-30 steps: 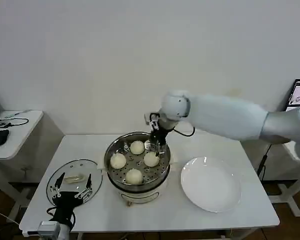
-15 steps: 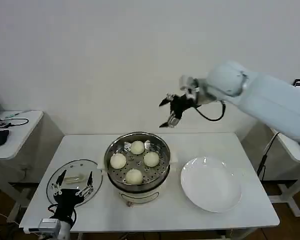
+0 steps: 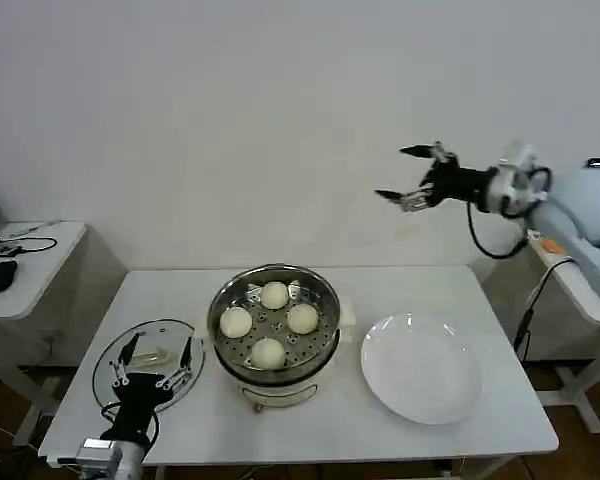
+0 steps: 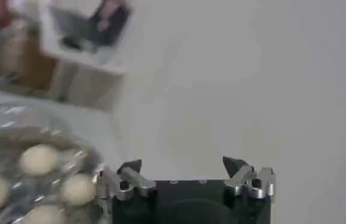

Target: Take steamed baozi put them in steamer then cover it.

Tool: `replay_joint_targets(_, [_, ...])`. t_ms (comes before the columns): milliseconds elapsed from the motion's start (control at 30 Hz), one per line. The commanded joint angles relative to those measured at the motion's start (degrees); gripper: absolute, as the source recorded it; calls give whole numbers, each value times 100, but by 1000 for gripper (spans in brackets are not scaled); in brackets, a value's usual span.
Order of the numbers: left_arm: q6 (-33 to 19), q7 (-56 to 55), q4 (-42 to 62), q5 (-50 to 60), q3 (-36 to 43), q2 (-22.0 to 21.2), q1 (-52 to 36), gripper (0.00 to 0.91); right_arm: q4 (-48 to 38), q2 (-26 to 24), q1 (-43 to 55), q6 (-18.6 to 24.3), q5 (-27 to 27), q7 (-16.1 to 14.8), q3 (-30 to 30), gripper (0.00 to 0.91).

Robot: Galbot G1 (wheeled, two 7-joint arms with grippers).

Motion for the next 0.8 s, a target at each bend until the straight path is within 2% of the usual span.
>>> replay_joint_targets(33, [-198, 4, 19, 117, 124, -50, -58, 907, 805, -90, -4891, 975, 314, 1695, 4182, 907])
replay_joint_targets(67, [-197, 6, 73, 182, 105, -74, -89, 907, 826, -36, -5019, 1007, 298, 1702, 4286, 907])
replay_joint_targets(100, [-210, -9, 121, 293, 73, -72, -100, 907, 908, 243, -5572, 1078, 159, 1689, 4640, 907])
replay_joint_targets(133, [-212, 4, 140, 304, 55, -45, -82, 907, 995, 430, -5866, 1097, 52, 1654, 4997, 907])
replay_joint_targets(167, [-223, 7, 151, 302, 48, -29, -70, 907, 1047, 610, -6088, 1113, -20, 1637, 5082, 907])
replay_joint_targets(200, [-239, 0, 181, 322, 37, -14, -59, 907, 1127, 956, -6431, 1133, -189, 1641, 5464, 907])
replay_joint_targets(267, [-250, -2, 223, 425, 22, -29, -62, 907, 1194, 1335, -6843, 1258, -336, 1597, 5722, 907])
replay_joint_targets(333, [-247, -53, 283, 545, 16, -29, -88, 907, 1255, 1920, -7446, 1561, -683, 1532, 5932, 907])
replay_joint_targets(600, [-245, -108, 508, 845, -22, 24, -199, 907, 1325, 3445, -8673, 2053, -1035, 1375, 6009, 907])
replay_joint_targets(800, [-308, -151, 624, 1314, -63, 44, -214, 907, 1210, 4096, -9227, 2229, -1347, 1232, 5619, 907])
